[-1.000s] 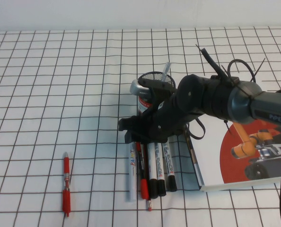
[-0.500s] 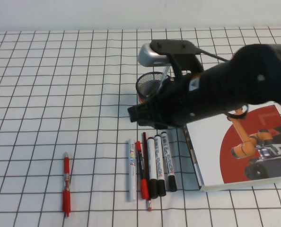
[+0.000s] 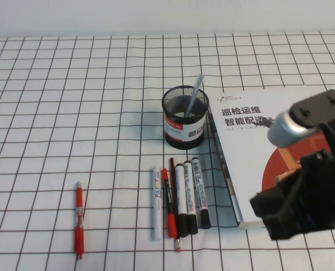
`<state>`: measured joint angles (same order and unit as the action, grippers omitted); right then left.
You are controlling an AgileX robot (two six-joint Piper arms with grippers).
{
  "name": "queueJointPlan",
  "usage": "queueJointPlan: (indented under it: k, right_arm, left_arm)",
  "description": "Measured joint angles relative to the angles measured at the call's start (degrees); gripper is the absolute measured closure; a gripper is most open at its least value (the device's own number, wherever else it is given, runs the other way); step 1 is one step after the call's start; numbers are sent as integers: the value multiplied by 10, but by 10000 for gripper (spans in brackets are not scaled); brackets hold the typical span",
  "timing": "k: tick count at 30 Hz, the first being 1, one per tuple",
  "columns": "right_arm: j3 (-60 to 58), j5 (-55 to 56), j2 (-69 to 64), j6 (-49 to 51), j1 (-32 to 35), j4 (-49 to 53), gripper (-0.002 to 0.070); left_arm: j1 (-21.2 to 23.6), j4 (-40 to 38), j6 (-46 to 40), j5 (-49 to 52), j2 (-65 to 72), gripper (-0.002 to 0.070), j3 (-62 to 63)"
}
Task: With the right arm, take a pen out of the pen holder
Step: 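Take a marker out of the pen holder and lay it on the table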
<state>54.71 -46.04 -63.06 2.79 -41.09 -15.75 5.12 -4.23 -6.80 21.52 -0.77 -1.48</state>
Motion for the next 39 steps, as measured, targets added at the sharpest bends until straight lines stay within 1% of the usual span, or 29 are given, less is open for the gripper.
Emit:
queueJointPlan:
  k: [5,8,12,16,21,22,26,29,32,35,39]
  right_arm:
    - [-2,-88,28,0,0,42,692]
    - [-5,-99,31,0,0,61,692]
    - [-31,-68,37,0,0,89,692]
    - [-96,18,69,0,18,118,692]
    - [-226,170,153,0,104,124,692]
    - [-263,209,180,0,133,124,692]
    - [-365,297,277,0,226,122,692]
    - [-425,317,363,0,298,111,692]
    - [-469,322,434,0,351,100,692]
    - [-502,324,492,0,376,98,692]
    - [-542,328,557,0,380,98,692]
  left_arm:
    - [0,0,0,0,0,678,0]
    - [0,0,0,0,0,678,0]
    - [0,0,0,0,0,678,0]
    - [0,0,0,0,0,678,0]
    - [0,0,0,0,0,678,0]
    - [0,0,0,0,0,678,0]
    - [0,0,0,0,0,678,0]
    - [0,0,0,0,0,678,0]
    - [0,0,0,0,0,678,0]
    - [0,0,0,0,0,678,0]
    - [0,0,0,0,0,678,0]
